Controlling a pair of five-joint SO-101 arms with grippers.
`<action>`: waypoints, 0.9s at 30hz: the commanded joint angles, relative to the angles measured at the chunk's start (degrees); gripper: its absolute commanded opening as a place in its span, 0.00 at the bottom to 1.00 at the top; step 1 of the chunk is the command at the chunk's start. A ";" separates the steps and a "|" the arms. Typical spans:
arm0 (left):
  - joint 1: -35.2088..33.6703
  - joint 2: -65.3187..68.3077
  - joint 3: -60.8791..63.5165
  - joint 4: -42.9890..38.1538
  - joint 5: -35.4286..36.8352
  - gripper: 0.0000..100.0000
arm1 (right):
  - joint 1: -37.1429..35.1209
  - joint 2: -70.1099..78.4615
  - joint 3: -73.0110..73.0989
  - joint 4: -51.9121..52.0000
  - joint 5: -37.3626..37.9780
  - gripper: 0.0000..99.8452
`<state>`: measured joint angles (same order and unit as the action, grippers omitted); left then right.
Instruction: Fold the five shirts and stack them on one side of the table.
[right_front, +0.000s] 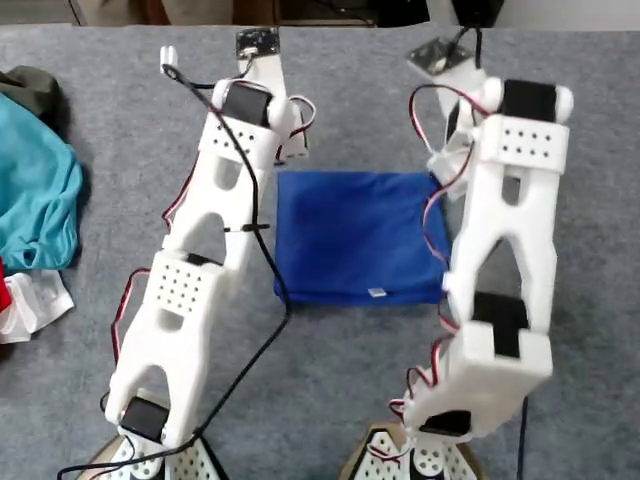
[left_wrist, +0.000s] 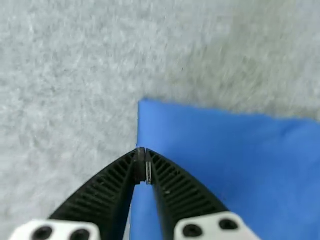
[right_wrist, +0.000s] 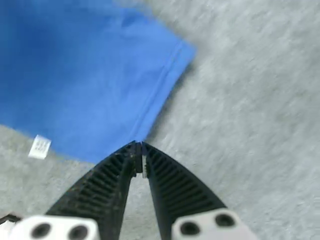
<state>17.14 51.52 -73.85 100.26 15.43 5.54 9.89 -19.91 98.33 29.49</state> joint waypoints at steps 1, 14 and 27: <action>3.08 -11.65 15.82 0.88 -1.32 0.02 | -0.84 -10.33 15.34 -6.77 -0.26 0.01; 8.18 -30.29 60.04 -12.13 -2.11 0.02 | -0.48 -16.48 47.87 -25.49 -2.29 0.01; 7.30 -32.57 77.36 -30.95 -0.79 0.02 | 3.65 -9.45 52.18 -33.49 -0.35 0.01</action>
<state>24.97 22.24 3.69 70.73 14.11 9.41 0.31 34.77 64.31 28.79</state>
